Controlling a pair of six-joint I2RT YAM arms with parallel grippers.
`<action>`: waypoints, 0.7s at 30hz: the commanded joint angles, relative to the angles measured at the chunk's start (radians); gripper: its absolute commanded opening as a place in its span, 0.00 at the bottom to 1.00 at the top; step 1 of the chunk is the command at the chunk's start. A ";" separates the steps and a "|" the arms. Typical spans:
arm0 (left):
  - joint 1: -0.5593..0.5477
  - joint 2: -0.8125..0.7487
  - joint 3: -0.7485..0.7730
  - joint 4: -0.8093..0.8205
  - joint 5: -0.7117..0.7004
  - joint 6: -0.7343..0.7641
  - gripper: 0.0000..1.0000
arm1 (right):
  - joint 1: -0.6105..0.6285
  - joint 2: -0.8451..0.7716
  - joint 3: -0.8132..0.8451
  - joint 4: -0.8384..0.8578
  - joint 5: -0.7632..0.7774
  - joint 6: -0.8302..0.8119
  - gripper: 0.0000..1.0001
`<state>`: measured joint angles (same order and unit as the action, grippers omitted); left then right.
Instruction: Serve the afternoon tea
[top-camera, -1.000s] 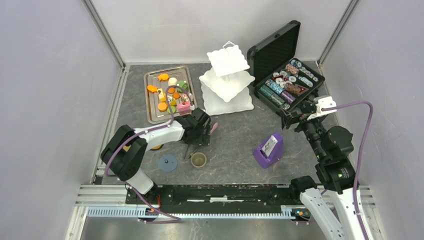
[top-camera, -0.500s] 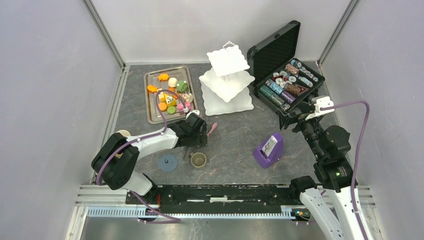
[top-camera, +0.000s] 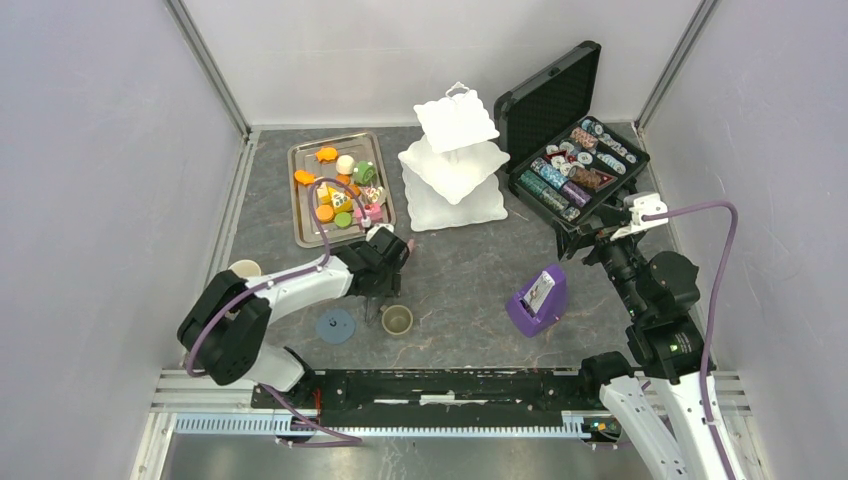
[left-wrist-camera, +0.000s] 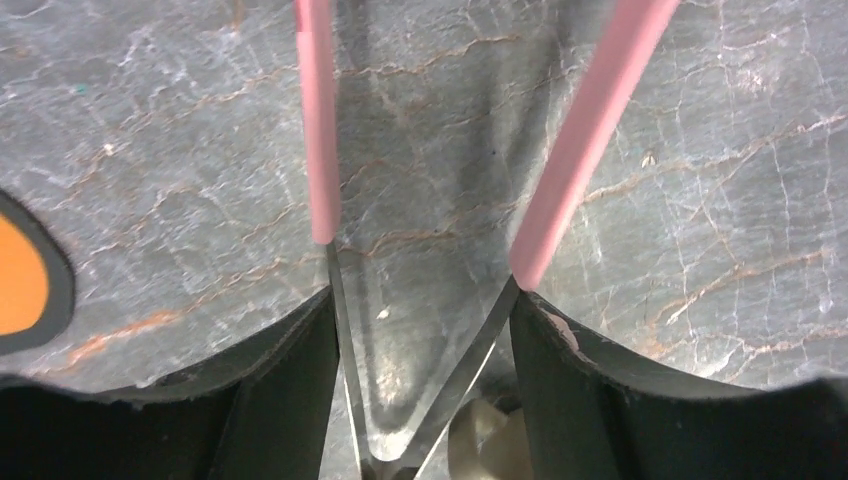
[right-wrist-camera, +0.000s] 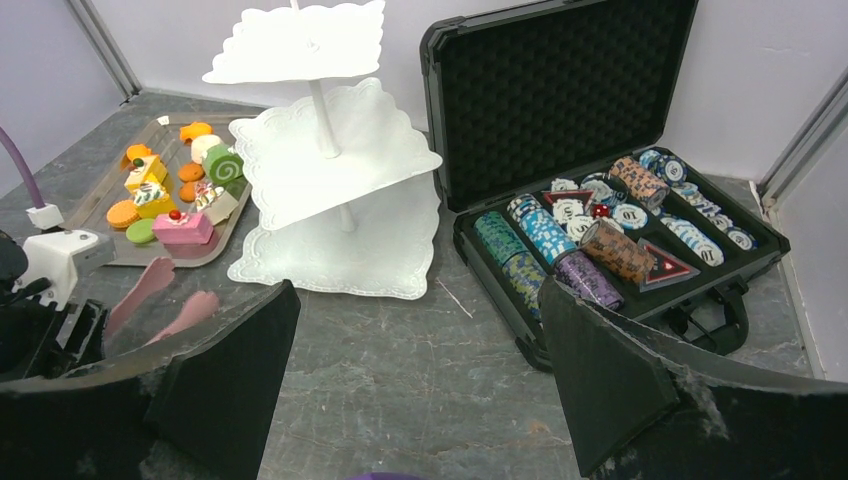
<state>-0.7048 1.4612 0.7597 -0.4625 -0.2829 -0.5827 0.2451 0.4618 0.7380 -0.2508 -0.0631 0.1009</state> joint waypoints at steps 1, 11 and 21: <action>-0.001 -0.084 0.060 -0.068 -0.051 0.062 0.66 | 0.001 -0.012 0.003 0.027 -0.003 0.010 0.98; 0.002 -0.167 0.131 -0.163 -0.125 0.140 0.64 | 0.002 -0.013 0.003 0.033 -0.008 0.016 0.98; 0.002 -0.049 0.065 -0.026 -0.022 0.080 1.00 | 0.001 -0.015 -0.007 0.038 -0.012 0.022 0.98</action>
<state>-0.7036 1.3701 0.8589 -0.5751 -0.3256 -0.4870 0.2451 0.4568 0.7376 -0.2481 -0.0689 0.1097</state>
